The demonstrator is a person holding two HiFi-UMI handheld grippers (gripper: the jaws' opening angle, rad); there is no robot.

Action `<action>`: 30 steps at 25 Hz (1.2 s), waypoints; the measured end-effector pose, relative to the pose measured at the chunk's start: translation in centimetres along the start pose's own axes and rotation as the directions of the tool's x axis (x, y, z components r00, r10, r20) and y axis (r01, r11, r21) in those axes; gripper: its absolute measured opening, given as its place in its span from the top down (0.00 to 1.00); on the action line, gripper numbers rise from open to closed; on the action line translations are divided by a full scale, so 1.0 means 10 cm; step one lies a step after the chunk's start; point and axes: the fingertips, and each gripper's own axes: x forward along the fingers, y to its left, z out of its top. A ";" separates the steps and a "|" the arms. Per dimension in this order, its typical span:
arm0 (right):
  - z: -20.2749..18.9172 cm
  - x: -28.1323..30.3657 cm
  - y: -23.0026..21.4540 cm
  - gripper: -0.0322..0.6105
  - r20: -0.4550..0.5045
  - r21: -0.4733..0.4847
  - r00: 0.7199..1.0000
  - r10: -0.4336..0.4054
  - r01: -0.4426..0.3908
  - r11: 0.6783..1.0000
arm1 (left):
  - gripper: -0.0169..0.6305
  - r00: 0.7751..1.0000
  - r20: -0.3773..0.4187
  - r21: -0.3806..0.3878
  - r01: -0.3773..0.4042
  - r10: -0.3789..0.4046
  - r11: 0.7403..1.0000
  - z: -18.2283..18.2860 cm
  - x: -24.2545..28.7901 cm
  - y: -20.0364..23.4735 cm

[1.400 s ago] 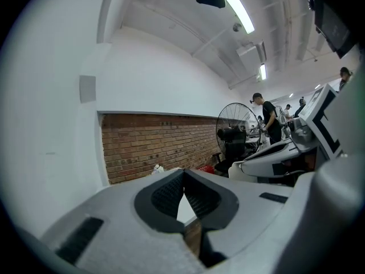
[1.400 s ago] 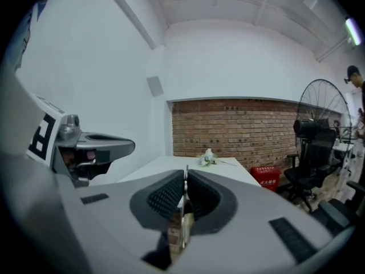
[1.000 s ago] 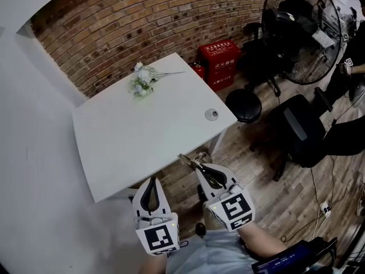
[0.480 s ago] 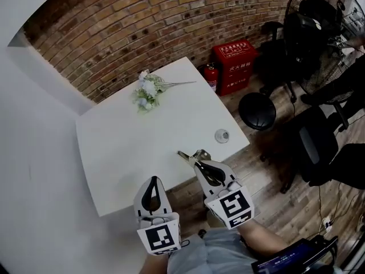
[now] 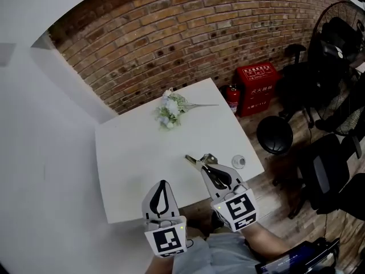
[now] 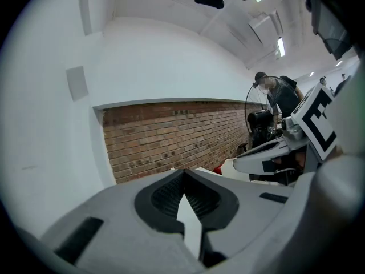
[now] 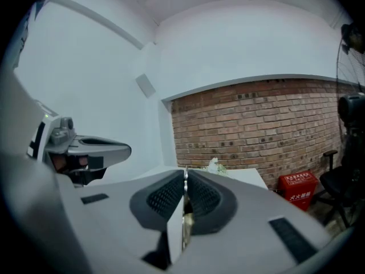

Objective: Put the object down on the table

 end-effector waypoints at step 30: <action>-0.28 1.47 0.12 0.91 -0.177 -0.024 0.984 -0.011 0.007 1.000 | 0.96 0.994 -0.105 -0.104 0.025 -0.036 0.994 -0.65 0.96 1.09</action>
